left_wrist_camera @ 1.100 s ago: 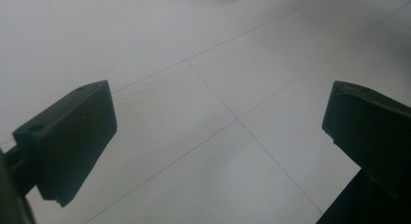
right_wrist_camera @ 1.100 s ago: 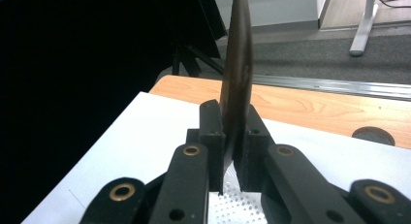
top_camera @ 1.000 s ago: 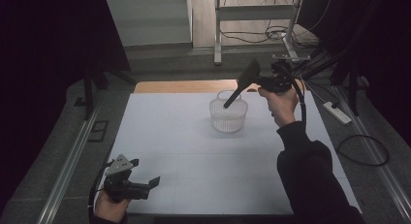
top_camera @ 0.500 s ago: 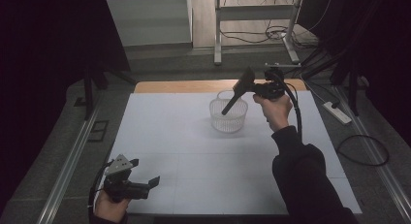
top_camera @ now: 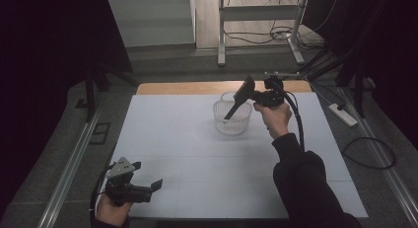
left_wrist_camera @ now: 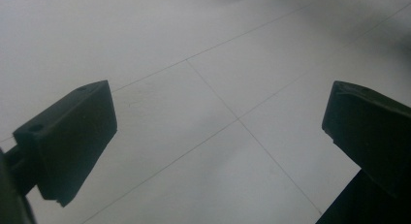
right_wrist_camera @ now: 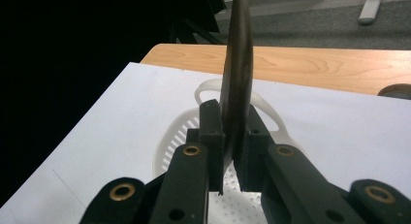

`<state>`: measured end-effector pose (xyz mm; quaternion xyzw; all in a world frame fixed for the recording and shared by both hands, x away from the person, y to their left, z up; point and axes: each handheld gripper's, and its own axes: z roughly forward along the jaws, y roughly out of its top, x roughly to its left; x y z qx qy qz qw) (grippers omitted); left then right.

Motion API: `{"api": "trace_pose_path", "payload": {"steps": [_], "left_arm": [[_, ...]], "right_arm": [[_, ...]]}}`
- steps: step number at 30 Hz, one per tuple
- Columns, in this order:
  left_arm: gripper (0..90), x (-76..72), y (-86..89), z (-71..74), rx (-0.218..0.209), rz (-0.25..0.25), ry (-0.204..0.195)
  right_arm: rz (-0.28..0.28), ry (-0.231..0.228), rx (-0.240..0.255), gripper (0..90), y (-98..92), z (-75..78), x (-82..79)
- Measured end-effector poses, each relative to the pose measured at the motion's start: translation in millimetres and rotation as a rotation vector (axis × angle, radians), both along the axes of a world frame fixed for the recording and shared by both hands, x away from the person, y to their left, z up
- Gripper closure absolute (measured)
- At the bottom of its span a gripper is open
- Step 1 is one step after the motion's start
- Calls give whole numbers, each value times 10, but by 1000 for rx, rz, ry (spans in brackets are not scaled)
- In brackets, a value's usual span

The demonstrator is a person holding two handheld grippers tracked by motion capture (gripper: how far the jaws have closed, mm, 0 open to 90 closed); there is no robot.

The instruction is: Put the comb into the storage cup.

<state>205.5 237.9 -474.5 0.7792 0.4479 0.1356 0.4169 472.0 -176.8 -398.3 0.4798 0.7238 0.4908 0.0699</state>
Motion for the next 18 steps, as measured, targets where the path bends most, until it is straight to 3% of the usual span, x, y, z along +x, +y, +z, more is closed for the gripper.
{"api": "trace_pose_path", "payload": {"steps": [18], "left_arm": [[0, 5, 7, -2, -5, 6, 5]], "right_arm": [[10, 30, 29, 836, 60, -187, -10]]}}
